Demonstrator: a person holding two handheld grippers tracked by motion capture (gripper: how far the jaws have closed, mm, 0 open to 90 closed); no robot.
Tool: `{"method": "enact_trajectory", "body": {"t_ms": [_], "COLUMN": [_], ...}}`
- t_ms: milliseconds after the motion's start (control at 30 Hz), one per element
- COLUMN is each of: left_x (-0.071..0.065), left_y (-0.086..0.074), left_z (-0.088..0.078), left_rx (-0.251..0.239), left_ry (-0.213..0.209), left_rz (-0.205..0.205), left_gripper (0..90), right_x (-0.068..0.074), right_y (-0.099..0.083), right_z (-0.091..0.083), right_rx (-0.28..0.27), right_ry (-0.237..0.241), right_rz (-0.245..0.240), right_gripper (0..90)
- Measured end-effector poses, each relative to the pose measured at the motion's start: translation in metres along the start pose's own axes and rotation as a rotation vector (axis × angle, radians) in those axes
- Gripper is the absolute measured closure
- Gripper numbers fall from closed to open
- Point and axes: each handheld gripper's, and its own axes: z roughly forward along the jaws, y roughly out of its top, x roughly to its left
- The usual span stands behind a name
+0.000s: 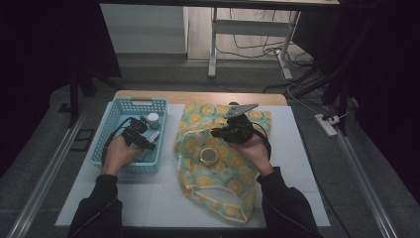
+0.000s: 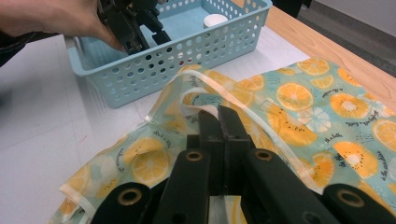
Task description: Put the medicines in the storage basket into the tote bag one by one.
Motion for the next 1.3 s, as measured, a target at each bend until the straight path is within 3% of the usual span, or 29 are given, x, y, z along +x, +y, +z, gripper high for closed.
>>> {"method": "enact_trajectory", "body": {"t_ms": [467,833,933,1100,1300], "left_x": [0.001,0.001,0.001,0.003,0.003], "left_y": [0.000,0.002,0.002,0.002,0.001], "left_z": [-0.002,-0.003,-0.003,-0.009,-0.021], "left_rx": [0.001,0.020,0.020,-0.016,-0.063], "left_ry": [-0.021,-0.026,-0.011,0.012,0.005], "left_rz": [-0.035,-0.052,-0.051,-0.053,-0.046], "left_gripper": [71.5,72.6,72.7,72.7,72.8], "right_x": [0.000,0.000,-0.001,-0.002,-0.002], "right_y": [0.000,0.000,0.000,0.000,0.000], "right_z": [0.000,0.000,-0.001,-0.002,-0.001], "right_rx": [0.001,0.002,0.000,-0.002,-0.002], "right_ry": [0.000,0.000,-0.001,-0.003,-0.002], "right_rz": [0.001,0.000,0.000,0.004,0.003], "right_gripper": [90.0,90.0,89.9,90.0,89.9]}}
